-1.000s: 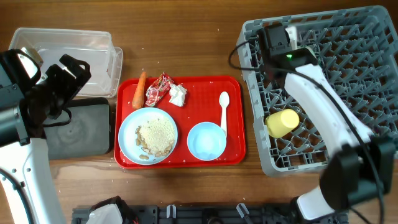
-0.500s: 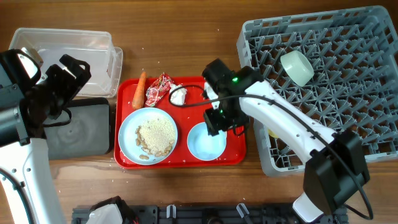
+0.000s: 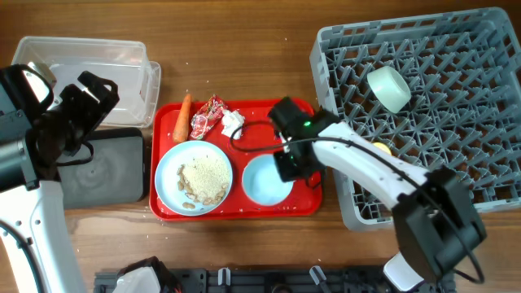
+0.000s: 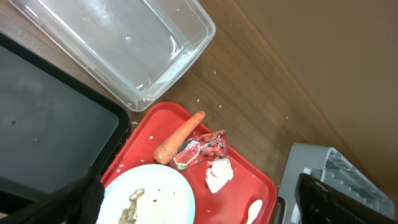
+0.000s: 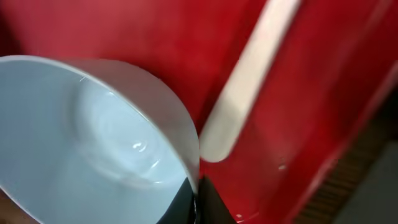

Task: Sort waste into correct bins and load items into the dishwasher rack
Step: 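Grasp the light-blue bowl on the tray with the right gripper, then place the light-blue bowl in the rack's back right corner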

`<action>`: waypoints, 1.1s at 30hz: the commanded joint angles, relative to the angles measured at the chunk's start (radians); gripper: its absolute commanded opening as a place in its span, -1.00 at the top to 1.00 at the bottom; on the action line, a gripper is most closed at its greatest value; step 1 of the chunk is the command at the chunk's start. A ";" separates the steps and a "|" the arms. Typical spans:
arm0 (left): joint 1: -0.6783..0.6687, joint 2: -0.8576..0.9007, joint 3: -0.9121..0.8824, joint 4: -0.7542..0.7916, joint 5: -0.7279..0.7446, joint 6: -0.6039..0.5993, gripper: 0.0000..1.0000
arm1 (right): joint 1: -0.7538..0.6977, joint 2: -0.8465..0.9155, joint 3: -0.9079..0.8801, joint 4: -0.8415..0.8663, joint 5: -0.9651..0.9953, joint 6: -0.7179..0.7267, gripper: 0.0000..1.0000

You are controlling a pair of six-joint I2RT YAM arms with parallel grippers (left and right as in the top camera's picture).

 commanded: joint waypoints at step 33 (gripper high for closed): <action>0.004 -0.002 0.005 0.002 -0.010 -0.002 -1.00 | -0.525 0.112 0.098 0.605 1.375 -0.701 0.91</action>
